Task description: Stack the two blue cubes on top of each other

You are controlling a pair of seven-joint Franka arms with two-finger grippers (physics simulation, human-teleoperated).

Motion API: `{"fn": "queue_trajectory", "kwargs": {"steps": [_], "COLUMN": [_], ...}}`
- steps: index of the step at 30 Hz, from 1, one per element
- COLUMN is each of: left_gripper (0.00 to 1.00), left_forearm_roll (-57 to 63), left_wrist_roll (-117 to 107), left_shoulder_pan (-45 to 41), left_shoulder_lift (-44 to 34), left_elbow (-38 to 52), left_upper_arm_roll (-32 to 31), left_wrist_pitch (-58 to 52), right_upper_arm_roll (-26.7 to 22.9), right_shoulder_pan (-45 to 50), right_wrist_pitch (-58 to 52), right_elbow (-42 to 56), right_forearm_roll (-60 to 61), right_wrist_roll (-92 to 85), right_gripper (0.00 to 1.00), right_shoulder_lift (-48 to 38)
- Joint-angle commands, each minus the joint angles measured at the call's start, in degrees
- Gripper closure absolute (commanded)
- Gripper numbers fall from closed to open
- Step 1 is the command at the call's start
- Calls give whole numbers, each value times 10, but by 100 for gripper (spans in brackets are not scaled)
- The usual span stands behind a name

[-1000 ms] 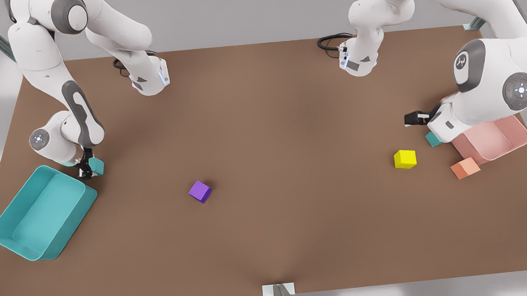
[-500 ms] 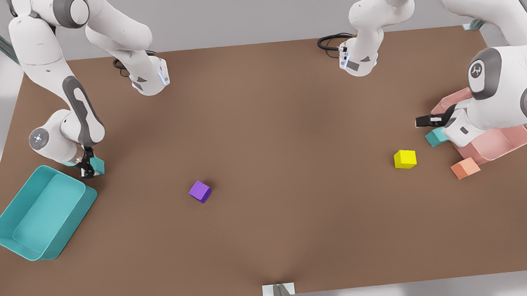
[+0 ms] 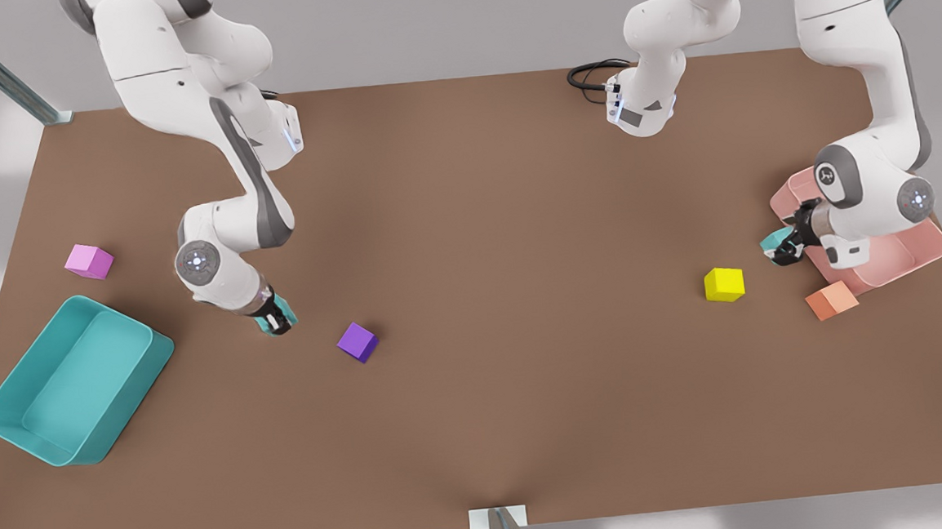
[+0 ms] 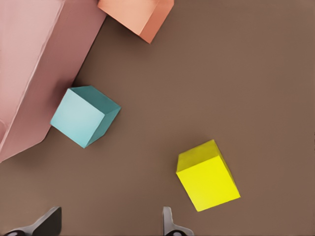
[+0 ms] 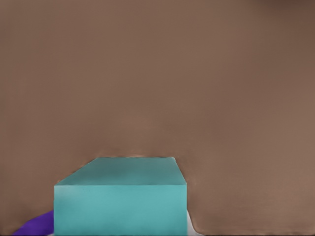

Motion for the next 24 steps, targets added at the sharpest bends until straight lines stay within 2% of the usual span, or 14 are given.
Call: {"fn": "queue_trajectory", "kwargs": {"steps": [1, 4, 13, 20, 21, 22, 23, 24], "left_gripper": [0, 0, 0, 0, 0, 0, 0, 0], "left_forearm_roll": [-5, -5, 5, -1, -1, -1, -1, -1], "left_wrist_roll": [-557, -556, -510, -510, -510, -510, -511, -513], "left_shoulder_pan": [9, 18, 74, 79, 88, 90, 91, 92], "left_shoulder_lift": [5, 6, 15, 26, 41, 46, 48, 48], "left_elbow": [-5, -17, -60, -59, -59, -59, -59, -59], "left_upper_arm_roll": [0, 2, 2, 2, 2, 2, 2, 2], "left_wrist_pitch": [158, 156, 143, 163, 163, 164, 164, 164], "right_upper_arm_roll": [1, 1, 1, 1, 0, 0, 0, 0], "right_shoulder_pan": [37, 103, 224, 272, 278, 279, 279, 279], "right_wrist_pitch": [-49, -50, -52, -47, -46, -46, -46, -46], "right_elbow": [50, 148, 335, 433, 442, 450, 452, 452], "right_forearm_roll": [19, 57, 79, 78, 77, 76, 75, 74], "right_wrist_roll": [269, 339, 528, 606, 614, 630, 633, 632], "right_gripper": [29, 29, 27, 26, 22, 7, 1, 1], "right_shoulder_lift": [38, 105, 236, 330, 343, 351, 353, 354]}}
